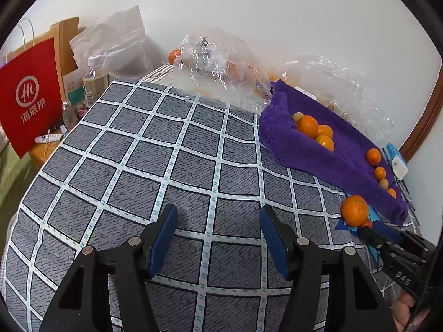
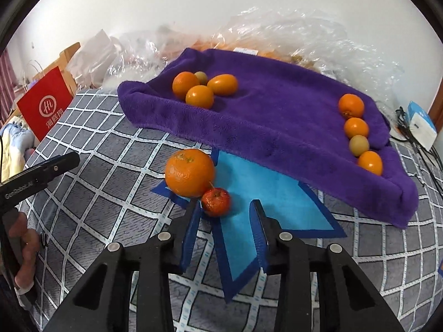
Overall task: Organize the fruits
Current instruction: 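Move both open grippers back toward the fruit pile on the star, then grasp a small red fruit with the right gripper while the left gripper grasps a large orange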
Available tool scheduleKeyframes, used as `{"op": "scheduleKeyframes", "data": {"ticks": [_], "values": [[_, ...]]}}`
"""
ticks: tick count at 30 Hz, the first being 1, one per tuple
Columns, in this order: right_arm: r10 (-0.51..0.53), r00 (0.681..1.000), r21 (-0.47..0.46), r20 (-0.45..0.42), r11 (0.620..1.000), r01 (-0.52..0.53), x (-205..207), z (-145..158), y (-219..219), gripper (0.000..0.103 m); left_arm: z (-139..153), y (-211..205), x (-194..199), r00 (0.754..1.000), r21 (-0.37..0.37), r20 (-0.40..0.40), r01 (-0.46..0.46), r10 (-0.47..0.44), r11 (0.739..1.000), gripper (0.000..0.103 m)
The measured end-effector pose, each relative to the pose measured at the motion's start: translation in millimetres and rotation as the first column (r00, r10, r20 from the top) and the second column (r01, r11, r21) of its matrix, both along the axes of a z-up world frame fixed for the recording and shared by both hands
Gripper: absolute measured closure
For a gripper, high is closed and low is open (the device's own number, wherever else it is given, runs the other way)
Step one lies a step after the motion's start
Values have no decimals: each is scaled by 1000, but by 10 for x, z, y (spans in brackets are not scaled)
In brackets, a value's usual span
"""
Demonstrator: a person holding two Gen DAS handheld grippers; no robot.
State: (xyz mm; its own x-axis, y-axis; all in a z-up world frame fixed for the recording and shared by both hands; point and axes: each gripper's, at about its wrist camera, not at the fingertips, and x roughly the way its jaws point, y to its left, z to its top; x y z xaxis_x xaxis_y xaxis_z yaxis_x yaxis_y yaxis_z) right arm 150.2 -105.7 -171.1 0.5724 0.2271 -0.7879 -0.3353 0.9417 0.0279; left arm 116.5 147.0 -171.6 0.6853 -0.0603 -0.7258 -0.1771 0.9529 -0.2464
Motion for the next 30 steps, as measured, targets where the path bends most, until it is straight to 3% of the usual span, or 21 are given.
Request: {"op": "scheduleKeyframes", "data": {"ticks": [4, 6, 11, 17, 21, 24, 30], "values": [[10, 1000, -4, -4, 1000, -10, 76, -54, 41, 68, -8, 20, -4, 1000, -31, 8, 6, -6, 1000, 39], [9, 1000, 4, 6, 1000, -9, 93, -65, 51, 79, -12, 7, 0, 1000, -24, 4, 7, -7, 1000, 39], [-3, 1000, 0, 17, 1000, 3, 41, -19, -43, 79, -11, -13, 18, 1000, -19, 2, 21, -21, 1000, 34], [-104, 990, -3, 93, 995, 105, -143, 160, -637, 79, -9, -19, 18, 1000, -18, 1, 22, -22, 1000, 34], [-171, 984, -8, 52, 985, 172, -188, 62, -1023, 79, -8, -11, 20, 1000, -11, 0, 21, -21, 1000, 34], [-195, 980, 85, -28, 977, 197, -152, -56, -1230, 79, -6, -12, 17, 1000, -15, 1, 21, -21, 1000, 34], [-204, 979, 74, 9, 976, 203, -231, -80, -1199, 79, -4, -22, 15, 1000, -4, -3, 21, -21, 1000, 34]]}}
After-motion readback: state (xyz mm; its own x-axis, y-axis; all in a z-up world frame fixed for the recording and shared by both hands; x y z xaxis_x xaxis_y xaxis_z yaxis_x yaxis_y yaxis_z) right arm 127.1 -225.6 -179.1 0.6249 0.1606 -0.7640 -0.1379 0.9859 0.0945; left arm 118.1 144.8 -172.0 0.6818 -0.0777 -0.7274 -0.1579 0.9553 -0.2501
